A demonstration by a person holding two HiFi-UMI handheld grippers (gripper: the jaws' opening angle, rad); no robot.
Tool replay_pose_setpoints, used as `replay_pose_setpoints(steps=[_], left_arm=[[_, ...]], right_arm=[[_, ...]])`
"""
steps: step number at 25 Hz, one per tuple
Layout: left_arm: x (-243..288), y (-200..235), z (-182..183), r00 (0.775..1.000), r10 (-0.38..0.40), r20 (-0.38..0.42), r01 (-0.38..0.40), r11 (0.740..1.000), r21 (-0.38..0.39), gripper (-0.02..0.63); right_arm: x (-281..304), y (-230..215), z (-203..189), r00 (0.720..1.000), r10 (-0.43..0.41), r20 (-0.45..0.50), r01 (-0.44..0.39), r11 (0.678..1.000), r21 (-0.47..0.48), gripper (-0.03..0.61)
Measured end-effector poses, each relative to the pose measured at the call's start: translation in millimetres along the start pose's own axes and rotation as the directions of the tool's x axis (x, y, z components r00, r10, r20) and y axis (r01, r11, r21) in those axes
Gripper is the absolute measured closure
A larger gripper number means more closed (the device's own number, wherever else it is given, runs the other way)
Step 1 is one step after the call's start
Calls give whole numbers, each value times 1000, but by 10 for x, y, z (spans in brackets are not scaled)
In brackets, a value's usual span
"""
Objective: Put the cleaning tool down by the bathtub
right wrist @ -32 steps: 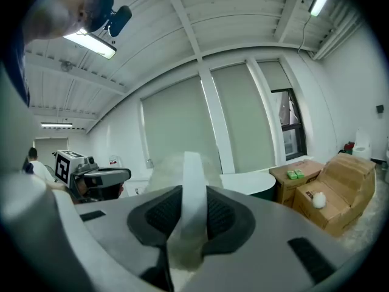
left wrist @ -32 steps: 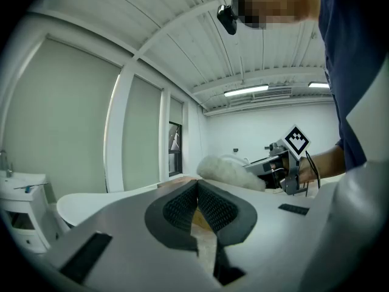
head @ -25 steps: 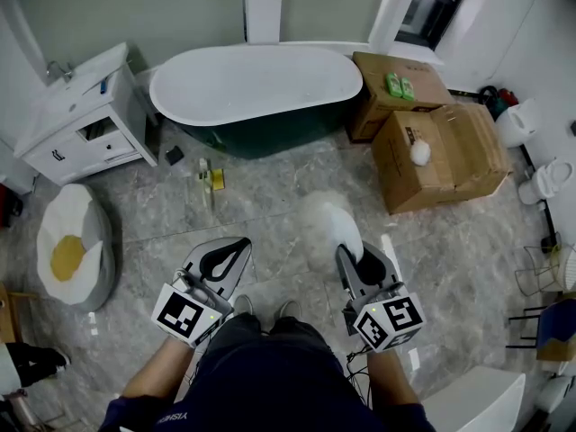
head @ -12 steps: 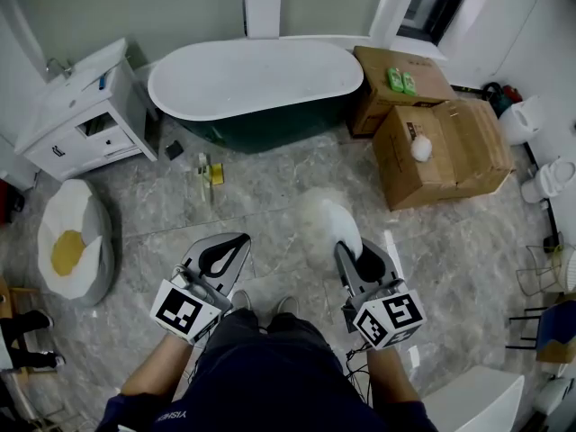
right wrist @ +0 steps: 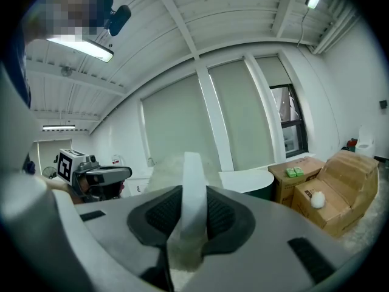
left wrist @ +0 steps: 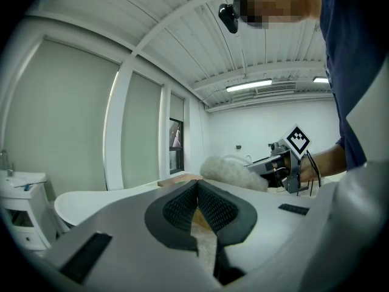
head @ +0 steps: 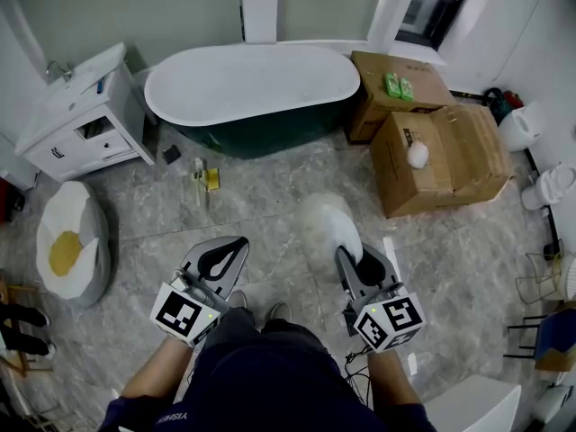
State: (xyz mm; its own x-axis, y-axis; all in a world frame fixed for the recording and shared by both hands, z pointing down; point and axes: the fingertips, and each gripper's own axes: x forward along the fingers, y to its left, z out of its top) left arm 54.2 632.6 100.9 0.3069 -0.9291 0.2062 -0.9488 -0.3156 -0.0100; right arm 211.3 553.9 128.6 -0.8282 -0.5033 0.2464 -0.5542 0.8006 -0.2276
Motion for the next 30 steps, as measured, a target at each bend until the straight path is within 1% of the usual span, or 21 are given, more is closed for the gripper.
replay_pose_setpoints(steps=[7, 17, 24, 30], left_arm=[[220, 86, 1, 1000, -8, 9, 8, 1000, -2, 584], [656, 418, 16, 999, -31, 23, 31, 999, -12, 584], [1022, 806, -36, 998, -56, 17, 56, 998, -25, 583], [1322, 1303, -49, 997, -72, 3, 72, 997, -34, 584]], right_arm=[[110, -239, 33, 1000, -16, 0, 16, 1000, 10, 483], [503, -532, 151, 999, -36, -6, 36, 999, 9, 483], [931, -764, 199, 998, -64, -20, 64, 998, 27, 483], [1479, -874, 295, 997, -72, -34, 74, 996, 42, 483]])
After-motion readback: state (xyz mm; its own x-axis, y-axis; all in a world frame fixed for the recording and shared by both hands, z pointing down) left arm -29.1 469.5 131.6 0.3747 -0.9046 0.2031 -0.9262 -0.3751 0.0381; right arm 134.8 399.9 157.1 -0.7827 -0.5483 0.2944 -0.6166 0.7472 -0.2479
